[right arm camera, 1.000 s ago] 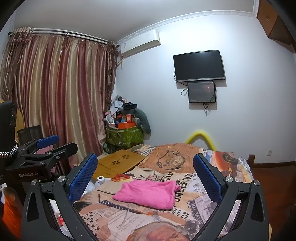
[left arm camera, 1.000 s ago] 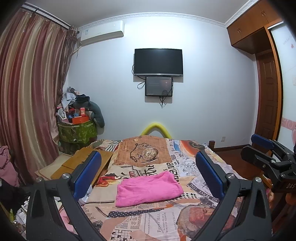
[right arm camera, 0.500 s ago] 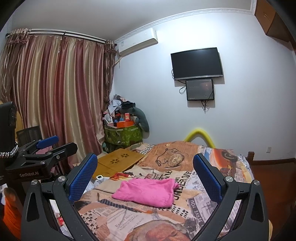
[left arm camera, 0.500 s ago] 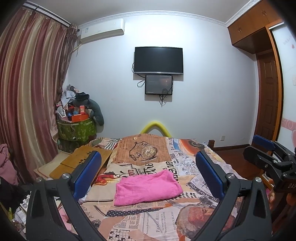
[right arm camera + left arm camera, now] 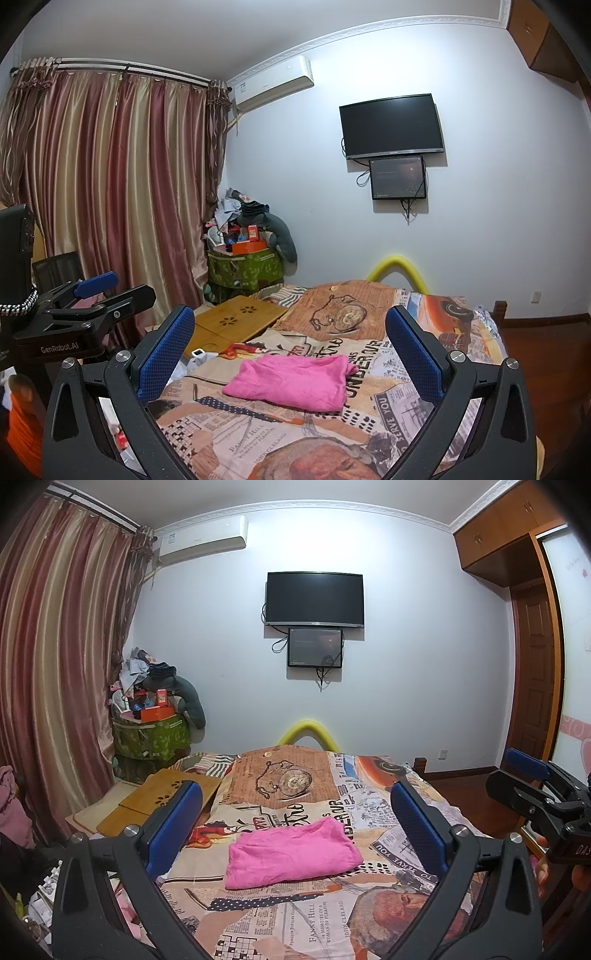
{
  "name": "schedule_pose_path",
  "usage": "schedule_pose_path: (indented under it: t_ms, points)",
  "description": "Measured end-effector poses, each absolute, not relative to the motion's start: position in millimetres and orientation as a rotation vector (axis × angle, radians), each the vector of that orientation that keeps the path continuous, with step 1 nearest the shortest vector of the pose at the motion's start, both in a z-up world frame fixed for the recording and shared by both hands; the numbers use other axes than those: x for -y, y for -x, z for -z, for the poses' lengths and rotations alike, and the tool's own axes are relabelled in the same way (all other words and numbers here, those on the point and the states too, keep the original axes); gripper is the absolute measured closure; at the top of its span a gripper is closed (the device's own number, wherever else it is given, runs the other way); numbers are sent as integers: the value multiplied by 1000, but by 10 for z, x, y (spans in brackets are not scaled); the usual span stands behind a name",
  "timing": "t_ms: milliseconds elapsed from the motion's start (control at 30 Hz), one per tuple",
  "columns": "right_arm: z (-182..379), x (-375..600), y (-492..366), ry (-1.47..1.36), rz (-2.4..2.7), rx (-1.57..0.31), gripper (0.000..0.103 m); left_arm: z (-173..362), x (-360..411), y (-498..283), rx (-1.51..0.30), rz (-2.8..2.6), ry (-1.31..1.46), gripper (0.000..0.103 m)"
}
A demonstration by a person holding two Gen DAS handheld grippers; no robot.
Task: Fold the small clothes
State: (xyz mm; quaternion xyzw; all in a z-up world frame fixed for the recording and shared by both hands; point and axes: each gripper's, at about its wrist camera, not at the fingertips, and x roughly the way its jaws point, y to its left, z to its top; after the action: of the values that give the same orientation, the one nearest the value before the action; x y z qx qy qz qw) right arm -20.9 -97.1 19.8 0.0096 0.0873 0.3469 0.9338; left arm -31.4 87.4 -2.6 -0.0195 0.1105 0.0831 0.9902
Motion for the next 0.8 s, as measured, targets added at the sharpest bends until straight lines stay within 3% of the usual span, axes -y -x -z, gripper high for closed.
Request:
schedule_pose_path:
  t_ms: [800]
  points:
    - [-201, 951, 214, -23, -707, -194, 0, 40, -950, 330, -232, -108, 48, 0]
